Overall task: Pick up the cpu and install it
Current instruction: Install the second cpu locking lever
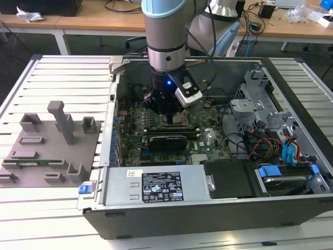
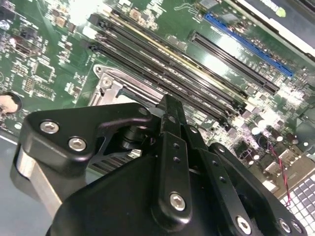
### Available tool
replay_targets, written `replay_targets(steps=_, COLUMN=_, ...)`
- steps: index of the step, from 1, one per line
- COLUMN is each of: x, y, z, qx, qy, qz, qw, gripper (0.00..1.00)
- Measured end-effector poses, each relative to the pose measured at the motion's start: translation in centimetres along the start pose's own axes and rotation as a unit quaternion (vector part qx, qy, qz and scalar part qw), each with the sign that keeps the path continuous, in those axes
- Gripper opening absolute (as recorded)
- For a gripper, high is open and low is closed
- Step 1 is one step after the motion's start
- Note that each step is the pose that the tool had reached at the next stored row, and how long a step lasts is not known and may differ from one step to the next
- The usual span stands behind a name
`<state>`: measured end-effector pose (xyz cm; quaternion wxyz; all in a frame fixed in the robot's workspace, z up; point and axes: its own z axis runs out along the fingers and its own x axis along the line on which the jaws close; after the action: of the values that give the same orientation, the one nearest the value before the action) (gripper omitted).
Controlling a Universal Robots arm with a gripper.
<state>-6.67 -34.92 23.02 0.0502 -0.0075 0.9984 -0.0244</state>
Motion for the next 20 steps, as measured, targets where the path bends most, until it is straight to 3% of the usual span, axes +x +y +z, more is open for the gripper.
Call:
replay_targets(steps=3, x=0.63, y=0.00, z=0.07, qx=-0.0012, qy=0.0000, qz=0.000, qw=1.0000, gripper=0.11)
replay_targets(steps=6, x=0.77, y=-0.17, z=0.27, qx=-0.0064, qy=-0.0001, qz=0.001, qw=1.0000, gripper=0.11)
replay_targets(steps=11, x=0.80, y=-0.91, z=0.43, qx=-0.0192, qy=-0.0002, qz=0.002, qw=0.9998, gripper=0.11)
replay_targets(steps=20, x=1.16, y=-1.81, z=0.78, qx=-0.0541, qy=-0.0006, qz=0.006, qw=0.9985, gripper=0.11)
